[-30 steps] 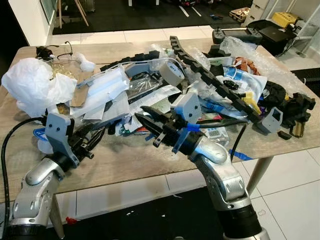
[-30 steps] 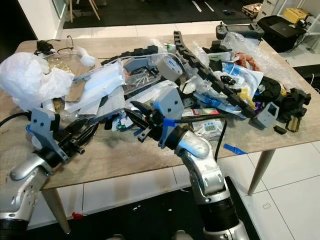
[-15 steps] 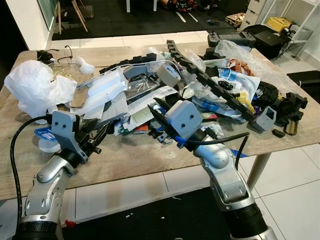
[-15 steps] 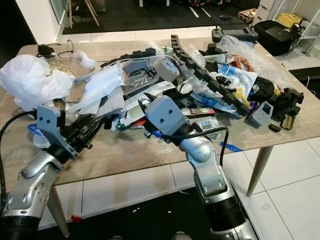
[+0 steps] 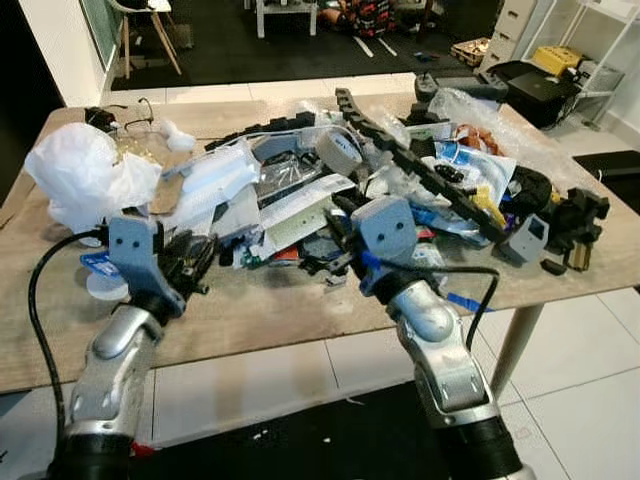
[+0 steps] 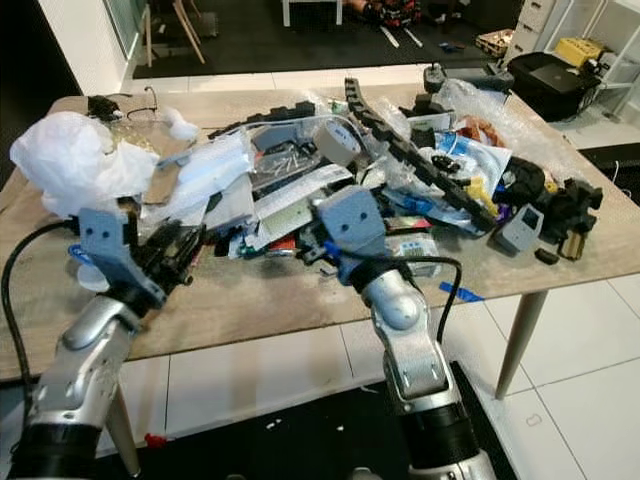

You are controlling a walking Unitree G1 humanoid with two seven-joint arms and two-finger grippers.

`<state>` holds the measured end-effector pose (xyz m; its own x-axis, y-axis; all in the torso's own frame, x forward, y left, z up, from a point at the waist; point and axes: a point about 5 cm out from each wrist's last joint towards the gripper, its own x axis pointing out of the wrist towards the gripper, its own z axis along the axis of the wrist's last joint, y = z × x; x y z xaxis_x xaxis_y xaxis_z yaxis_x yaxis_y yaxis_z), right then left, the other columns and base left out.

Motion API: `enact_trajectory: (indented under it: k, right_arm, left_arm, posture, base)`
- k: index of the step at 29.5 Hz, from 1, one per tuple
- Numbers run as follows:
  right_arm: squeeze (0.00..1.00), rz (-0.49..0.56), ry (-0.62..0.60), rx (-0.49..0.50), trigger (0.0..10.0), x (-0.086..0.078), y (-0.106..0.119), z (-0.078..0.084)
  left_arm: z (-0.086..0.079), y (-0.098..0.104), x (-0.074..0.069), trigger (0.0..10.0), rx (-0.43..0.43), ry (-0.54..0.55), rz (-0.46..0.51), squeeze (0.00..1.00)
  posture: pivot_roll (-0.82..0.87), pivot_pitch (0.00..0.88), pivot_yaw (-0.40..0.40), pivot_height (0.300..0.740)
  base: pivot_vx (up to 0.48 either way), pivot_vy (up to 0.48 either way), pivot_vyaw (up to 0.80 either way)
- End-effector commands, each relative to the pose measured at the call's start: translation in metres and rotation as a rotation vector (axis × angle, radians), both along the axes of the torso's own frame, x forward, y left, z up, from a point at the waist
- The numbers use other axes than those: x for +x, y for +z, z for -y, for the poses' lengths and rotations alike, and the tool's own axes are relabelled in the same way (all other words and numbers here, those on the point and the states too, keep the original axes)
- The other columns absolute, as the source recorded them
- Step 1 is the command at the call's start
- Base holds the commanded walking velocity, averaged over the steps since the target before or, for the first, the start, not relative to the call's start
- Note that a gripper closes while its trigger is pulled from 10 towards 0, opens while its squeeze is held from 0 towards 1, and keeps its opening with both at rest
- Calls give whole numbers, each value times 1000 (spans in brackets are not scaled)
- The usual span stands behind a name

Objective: Picking trash to rubbish bin

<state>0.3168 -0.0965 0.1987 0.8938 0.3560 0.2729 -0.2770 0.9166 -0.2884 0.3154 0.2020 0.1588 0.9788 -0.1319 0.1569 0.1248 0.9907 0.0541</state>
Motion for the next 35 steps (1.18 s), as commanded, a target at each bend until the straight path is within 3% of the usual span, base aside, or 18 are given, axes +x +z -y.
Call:
enact_trajectory:
  k: [1,2,3,4,5,8,10,13,14,16,18,21,24,27,35]
  right_arm:
    - [0,-13,-57,-5,10000,1,-6,8]
    - [0,-13,-57,-5,10000,1,-6,8]
    - [0,77,-137,-31,10000,1,0,15]
    - [0,77,-137,-31,10000,1,0,15]
    - [0,141,-191,-15,10000,1,4,22]
    - [0,171,-275,-4,10000,-2,0,36]
    - [0,158,-367,-60,10000,-4,-11,48]
    - [0,165,-404,-99,10000,-7,-17,55]
    - [0,165,-404,-99,10000,-7,-17,55]
    - [0,83,-343,7,10000,-8,-23,56]
    - [0,83,-343,7,10000,-8,-23,56]
    - [0,-15,-263,172,10000,-7,-29,52]
    - [0,-69,-248,112,10000,-7,-44,45]
    - [0,-86,-257,112,10000,-10,-52,43]
    - [0,-73,-231,110,10000,-16,-53,41]
  left_arm:
    - [-1,-11,1,10000,23,90,-50,0]
    - [-1,-11,1,10000,23,90,-50,0]
    - [-1,-12,3,10000,18,153,-60,0]
    - [-1,-12,3,10000,18,153,-60,0]
    - [0,-11,4,10000,-1,187,-70,0]
    - [6,-10,5,10000,-17,208,-66,0]
    - [8,-11,7,10000,-5,214,-78,0]
    - [9,-13,8,10000,8,218,-85,0]
    - [9,-13,8,10000,8,218,-85,0]
    - [10,-13,10,10000,5,230,-80,0]
    - [10,-13,10,10000,5,230,-80,0]
    - [13,-11,15,10000,-9,232,-77,0]
    - [20,-10,17,10000,-14,198,-85,0]
    - [31,-7,15,10000,14,164,-53,0]
    - [33,-7,12,10000,-8,166,-34,0]
  posture:
    - [-30,105,7,740]
    - [-30,105,7,740]
    - [-31,102,7,740]
    - [-31,102,7,740]
    - [-32,102,8,740]
    - [-33,100,10,740]
    - [-30,96,15,740]
    - [-30,96,15,740]
    - [-30,96,15,740]
    - [-34,97,20,740]
    - [-34,97,20,740]
    - [-37,98,22,740]
    - [-37,94,24,740]
    - [-34,94,25,740]
    - [-39,93,24,740]
  base:
    - [0,0,0]
    - [0,0,0]
    - [0,0,0]
    - [0,0,0]
    - [0,0,0]
    - [0,0,0]
    - [0,0,0]
    - [0,0,0]
    - [0,0,0]
    - [0,0,0]
    - [0,0,0]
    - [0,0,0]
    - [0,0,0]
    - [0,0,0]
    - [0,0,-516]
